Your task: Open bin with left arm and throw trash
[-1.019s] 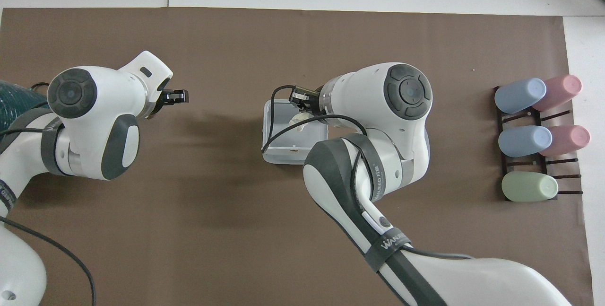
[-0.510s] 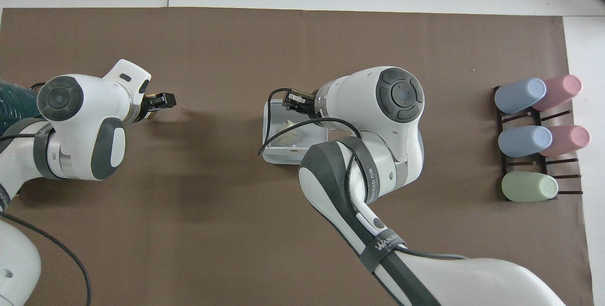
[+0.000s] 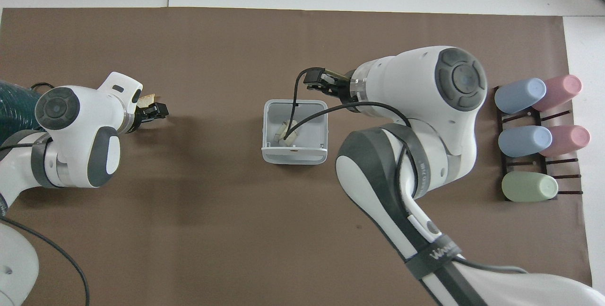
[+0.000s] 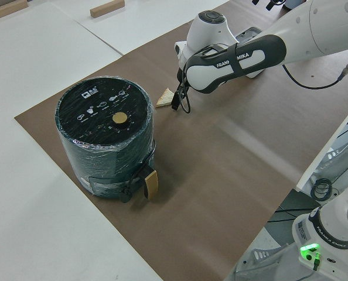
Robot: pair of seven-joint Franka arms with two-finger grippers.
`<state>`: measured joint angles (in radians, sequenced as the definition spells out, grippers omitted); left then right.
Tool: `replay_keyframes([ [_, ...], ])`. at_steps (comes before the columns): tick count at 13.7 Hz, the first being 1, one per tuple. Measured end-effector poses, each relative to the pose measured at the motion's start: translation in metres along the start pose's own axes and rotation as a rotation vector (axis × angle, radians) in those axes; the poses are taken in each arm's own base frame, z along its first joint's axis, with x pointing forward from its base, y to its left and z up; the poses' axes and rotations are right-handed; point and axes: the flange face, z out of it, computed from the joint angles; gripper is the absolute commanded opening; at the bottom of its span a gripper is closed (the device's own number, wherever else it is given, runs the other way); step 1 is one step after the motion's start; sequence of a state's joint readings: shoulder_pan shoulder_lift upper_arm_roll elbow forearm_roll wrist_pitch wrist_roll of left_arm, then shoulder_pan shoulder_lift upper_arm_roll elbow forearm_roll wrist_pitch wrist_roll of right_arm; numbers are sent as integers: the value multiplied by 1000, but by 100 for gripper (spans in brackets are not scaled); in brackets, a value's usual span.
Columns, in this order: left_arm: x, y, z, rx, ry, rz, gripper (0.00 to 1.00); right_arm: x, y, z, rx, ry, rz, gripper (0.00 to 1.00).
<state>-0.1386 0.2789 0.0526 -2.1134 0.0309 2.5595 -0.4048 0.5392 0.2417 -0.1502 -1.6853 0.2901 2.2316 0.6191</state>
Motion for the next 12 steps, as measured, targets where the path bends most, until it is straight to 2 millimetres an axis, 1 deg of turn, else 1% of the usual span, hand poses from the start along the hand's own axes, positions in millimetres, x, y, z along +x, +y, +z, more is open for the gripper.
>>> replay_keyframes([
  [1,-1,-1,2,-4,10,-6,69,12,21,-16,-44,-11,-45,100],
  [2,-3,-1,4,-9,21,-9,60,20,42,-28,-79,-40,-111,100],
  [3,-3,-1,5,-14,33,-10,52,24,62,-32,-100,-77,-183,100],
  [4,-2,-1,5,-20,46,-11,37,23,81,-28,-115,-108,-247,100],
  [5,0,-2,5,-23,56,-14,11,18,101,-17,-132,-136,-309,100],
  [6,1,-3,4,-25,64,-16,0,12,117,-4,-147,-146,-358,100],
  [7,2,-3,3,-29,73,-16,0,5,134,11,-153,-146,-401,100],
  [9,3,-5,2,-27,80,-15,0,-8,161,49,-162,-123,-446,100],
  [10,3,-5,2,-21,84,-2,0,-15,171,65,-167,-117,-465,100],
  [12,4,-4,2,-7,97,27,0,-29,183,89,-177,-116,-501,100],
])
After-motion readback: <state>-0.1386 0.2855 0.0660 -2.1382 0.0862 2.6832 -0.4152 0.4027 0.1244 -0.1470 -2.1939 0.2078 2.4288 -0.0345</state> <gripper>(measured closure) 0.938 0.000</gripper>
